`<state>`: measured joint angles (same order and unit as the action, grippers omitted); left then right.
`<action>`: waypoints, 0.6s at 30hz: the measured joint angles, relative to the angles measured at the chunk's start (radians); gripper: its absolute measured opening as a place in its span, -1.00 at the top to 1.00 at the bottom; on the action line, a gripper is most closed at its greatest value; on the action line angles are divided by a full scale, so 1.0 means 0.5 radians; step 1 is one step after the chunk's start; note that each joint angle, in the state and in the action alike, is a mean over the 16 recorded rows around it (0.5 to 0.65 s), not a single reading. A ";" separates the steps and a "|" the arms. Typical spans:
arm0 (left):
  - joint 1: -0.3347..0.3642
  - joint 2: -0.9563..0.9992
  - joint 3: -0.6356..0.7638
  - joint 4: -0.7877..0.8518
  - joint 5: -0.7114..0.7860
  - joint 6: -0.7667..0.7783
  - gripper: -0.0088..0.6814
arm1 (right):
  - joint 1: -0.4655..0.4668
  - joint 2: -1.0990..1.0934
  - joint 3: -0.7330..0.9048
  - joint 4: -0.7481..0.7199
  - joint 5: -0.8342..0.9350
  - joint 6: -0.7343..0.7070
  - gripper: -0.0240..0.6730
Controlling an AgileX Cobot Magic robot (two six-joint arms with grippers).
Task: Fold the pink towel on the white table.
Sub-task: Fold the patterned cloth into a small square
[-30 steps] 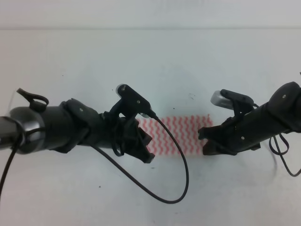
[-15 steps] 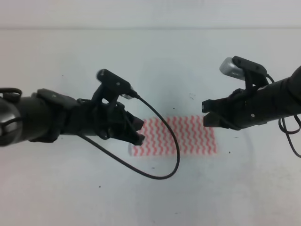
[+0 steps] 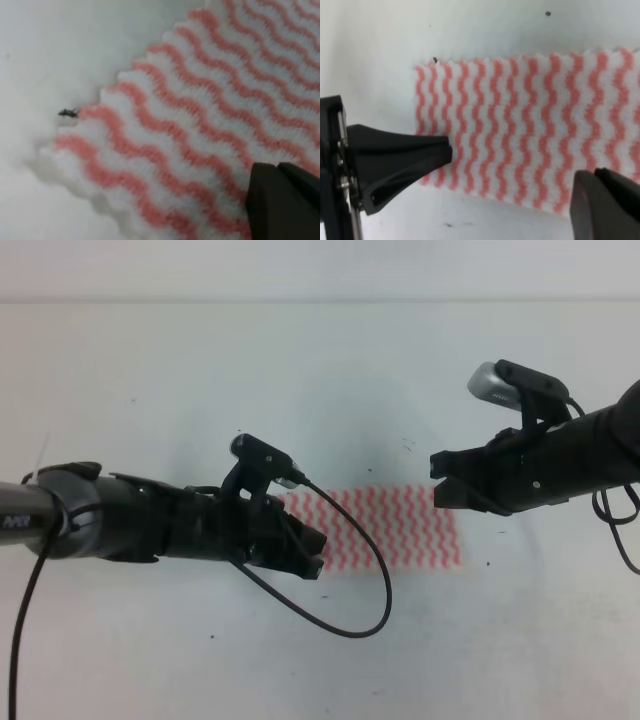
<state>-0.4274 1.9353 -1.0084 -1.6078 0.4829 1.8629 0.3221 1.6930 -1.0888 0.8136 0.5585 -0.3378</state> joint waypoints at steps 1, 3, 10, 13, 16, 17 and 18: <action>0.000 0.011 0.000 -0.006 0.000 0.008 0.98 | 0.000 0.001 0.000 -0.002 -0.010 0.000 0.93; 0.000 0.028 -0.001 -0.016 0.000 0.020 0.98 | 0.000 0.003 0.000 -0.006 -0.036 0.002 0.93; 0.000 0.048 -0.003 -0.029 0.004 0.035 0.98 | 0.000 0.035 0.000 -0.029 -0.118 0.021 0.90; 0.000 0.048 -0.004 -0.029 0.005 0.039 0.98 | 0.000 0.068 0.000 -0.045 -0.145 0.055 0.88; 0.001 0.048 -0.004 -0.029 0.007 0.042 0.98 | 0.000 0.112 0.000 -0.060 -0.158 0.091 0.86; 0.001 0.048 -0.004 -0.029 0.008 0.043 0.98 | 0.000 0.128 0.000 -0.064 -0.161 0.103 0.85; 0.001 0.048 -0.005 -0.029 0.009 0.043 0.98 | 0.000 0.145 0.000 -0.067 -0.162 0.115 0.85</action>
<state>-0.4270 1.9593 -1.0107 -1.6225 0.4872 1.8845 0.3221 1.7657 -1.0887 0.7799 0.4775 -0.2802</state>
